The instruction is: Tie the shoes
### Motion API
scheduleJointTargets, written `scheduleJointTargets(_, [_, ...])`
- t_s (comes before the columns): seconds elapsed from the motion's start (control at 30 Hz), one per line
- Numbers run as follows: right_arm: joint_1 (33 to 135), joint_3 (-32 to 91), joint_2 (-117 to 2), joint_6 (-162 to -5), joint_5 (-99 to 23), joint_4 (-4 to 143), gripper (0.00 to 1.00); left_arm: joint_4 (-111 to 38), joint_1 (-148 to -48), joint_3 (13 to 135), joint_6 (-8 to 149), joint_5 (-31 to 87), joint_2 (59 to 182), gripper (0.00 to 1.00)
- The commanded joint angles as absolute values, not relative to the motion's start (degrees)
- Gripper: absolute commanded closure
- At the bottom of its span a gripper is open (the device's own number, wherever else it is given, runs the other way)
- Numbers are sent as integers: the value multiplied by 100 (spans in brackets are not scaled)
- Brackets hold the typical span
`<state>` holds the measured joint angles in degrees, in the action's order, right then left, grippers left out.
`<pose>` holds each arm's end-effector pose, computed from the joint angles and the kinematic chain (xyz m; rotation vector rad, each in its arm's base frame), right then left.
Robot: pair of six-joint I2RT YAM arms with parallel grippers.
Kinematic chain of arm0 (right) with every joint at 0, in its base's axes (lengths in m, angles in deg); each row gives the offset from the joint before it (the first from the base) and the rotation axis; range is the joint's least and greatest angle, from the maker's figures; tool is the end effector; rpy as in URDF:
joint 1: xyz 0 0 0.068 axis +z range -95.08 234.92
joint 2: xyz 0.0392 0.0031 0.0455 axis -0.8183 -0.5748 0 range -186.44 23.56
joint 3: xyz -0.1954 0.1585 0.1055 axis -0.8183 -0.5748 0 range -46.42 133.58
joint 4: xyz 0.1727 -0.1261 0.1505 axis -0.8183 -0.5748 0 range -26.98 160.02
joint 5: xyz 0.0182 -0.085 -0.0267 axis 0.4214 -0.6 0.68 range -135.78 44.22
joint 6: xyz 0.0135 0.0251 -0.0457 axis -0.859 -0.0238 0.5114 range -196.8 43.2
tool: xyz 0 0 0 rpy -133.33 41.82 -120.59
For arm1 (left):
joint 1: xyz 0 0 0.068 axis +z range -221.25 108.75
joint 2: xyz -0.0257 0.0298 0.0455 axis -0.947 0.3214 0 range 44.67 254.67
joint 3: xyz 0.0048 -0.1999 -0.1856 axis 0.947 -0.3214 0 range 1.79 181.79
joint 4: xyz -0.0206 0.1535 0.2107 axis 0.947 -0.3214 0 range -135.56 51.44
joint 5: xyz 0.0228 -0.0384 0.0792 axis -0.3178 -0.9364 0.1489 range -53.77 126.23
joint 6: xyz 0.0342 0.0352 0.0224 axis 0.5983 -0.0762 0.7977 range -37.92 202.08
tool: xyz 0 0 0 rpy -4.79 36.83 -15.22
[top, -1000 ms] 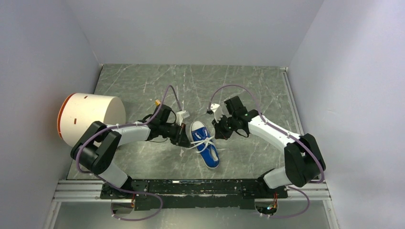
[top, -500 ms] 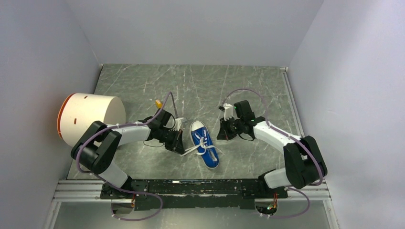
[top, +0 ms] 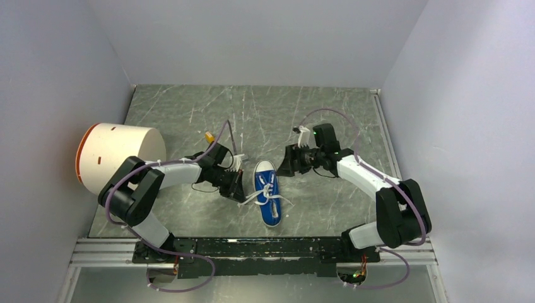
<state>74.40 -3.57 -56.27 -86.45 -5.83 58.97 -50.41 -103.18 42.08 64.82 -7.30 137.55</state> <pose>0.2497 0.1125 0.1987 -0.5379 2.3573 1.0732 0.2186 -0.1651 0.1289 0.6051 2.7265 -1.2723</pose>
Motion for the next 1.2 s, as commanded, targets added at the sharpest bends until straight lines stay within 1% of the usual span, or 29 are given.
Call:
scheduleJointTargets(0.0, [8078, -40, -5648, -9113, -466, 5682, 19, -5038, -10298, 4455, 6646, -984, 13817, 95])
scheduleJointTargets(0.03, [8152, -32, -5676, -9291, -430, 5726, 18, -5049, -10296, 4466, 6666, -1017, 13829, 95])
scheduleJointTargets(0.07, [8171, 161, -5882, -9318, -335, 5514, 19, -5062, -10294, 4483, 6694, -1038, 13837, 95])
scheduleJointTargets(0.1, [8179, 332, -6045, -9115, -208, 5189, 22, -5074, -10298, 4493, 6717, -1054, 13852, 95])
scheduleJointTargets(0.13, [8298, 341, -6088, -9016, -160, 5188, 24, -5100, -10298, 4508, 6745, -1065, 13865, 95])
scheduleJointTargets(0.23, [8646, 72, -5875, -9205, -766, 5693, 23, -5194, -10294, 4543, 6826, -1097, 13888, 95])
scheduleJointTargets(0.43, [8798, -64, -6126, -9497, -808, 5958, 30, -5406, -10298, 4691, 7021, -1134, 13944, 95])
scheduleJointTargets(0.5, [8835, -132, -6128, -9635, -912, 6085, 35, -5471, -10298, 4728, 7080, -1145, 13970, 95])
scheduleJointTargets(0.6, [8871, -194, -6230, -9753, -1001, 6271, 47, -5527, -10291, 4762, 7168, -1167, 13981, 95])
scheduleJointTargets(0.7, [8927, -90, -6400, -9806, -1031, 6337, 50, -5638, -10293, 4818, 7248, -1191, 13987, 95])
scheduleJointTargets(0.77, [8978, 20, -6449, -9817, -1114, 6321, 58, -5746, -10290, 4872, 7343, -1207, 14000, 95])
scheduleJointTargets(0.83, [8981, 85, -6422, -9828, -1343, 6175, 74, -5857, -10289, 4917, 7437, -1228, 14039, 95])
scheduleJointTargets(0.93, [8975, 147, -6107, -9911, -2218, 5753, 100, -6023, -10289, 4950, 7503, -1160, 14081, 95])
scheduleJointTargets(1.03, [8912, 95, -5689, -10092, -2680, 5547, 100, -6120, -10289, 4873, 7447, -998, 14042, 95])
scheduleJointTargets(1.17, [8726, -211, -5473, -10440, -2817, 5583, 100, -6352, -10289, 4805, 7373, -677, 14011, 95])
